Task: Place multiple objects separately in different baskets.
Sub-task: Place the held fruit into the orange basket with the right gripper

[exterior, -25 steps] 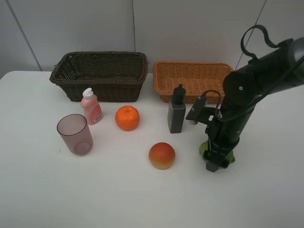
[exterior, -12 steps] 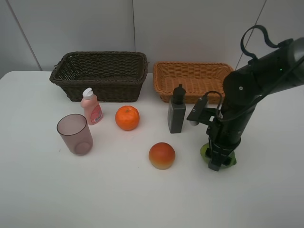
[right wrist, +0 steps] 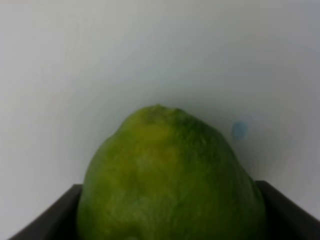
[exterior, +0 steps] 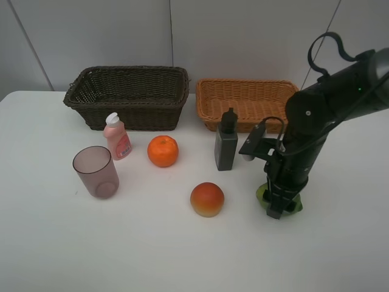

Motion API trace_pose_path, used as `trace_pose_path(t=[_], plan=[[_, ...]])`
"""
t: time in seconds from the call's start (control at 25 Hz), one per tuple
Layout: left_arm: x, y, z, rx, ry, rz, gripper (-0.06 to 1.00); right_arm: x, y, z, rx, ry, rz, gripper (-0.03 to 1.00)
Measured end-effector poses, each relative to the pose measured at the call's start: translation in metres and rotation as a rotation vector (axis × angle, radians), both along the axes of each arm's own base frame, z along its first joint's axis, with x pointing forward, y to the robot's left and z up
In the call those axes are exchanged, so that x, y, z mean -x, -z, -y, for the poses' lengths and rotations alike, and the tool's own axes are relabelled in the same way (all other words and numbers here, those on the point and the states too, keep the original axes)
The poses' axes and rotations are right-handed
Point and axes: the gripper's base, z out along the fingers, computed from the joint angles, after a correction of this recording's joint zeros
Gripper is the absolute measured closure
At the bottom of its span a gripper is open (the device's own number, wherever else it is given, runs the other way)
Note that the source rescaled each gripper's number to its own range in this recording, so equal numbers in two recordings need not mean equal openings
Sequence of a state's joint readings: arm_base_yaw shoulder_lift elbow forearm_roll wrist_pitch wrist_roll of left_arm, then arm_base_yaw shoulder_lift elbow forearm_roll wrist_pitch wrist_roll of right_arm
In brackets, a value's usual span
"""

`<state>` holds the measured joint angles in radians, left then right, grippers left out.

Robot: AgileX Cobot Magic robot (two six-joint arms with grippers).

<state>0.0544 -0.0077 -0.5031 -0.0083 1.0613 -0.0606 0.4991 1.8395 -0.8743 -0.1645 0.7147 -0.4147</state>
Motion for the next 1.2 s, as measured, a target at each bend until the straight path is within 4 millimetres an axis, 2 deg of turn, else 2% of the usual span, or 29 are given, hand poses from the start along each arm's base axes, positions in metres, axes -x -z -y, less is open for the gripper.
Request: trace_pose_path(t=[0.16, 0.28, 0.52, 0.92, 1.0, 1.2], plan=[[0.0, 0.0, 0.0, 0.0, 0.0, 0.0, -0.05, 0.0, -0.003, 0.0, -0.004, 0.0, 0.008, 0.47], [0.0, 0.0, 0.0, 0.0, 0.0, 0.0, -0.05, 0.0, -0.013, 0.0, -0.021, 0.001, 0.038, 0.47], [0.0, 0.0, 0.0, 0.0, 0.0, 0.0, -0.05, 0.003, -0.045, 0.001, -0.075, 0.01, 0.127, 0.47], [0.0, 0.0, 0.0, 0.0, 0.0, 0.0, -0.05, 0.023, -0.097, 0.015, -0.058, 0.028, 0.152, 0.47], [0.0, 0.0, 0.0, 0.0, 0.0, 0.0, -0.05, 0.02, -0.107, 0.017, -0.048, 0.057, 0.156, 0.47], [0.0, 0.0, 0.0, 0.0, 0.0, 0.0, -0.05, -0.01, -0.144, 0.03, -0.028, 0.269, 0.342, 0.47]])
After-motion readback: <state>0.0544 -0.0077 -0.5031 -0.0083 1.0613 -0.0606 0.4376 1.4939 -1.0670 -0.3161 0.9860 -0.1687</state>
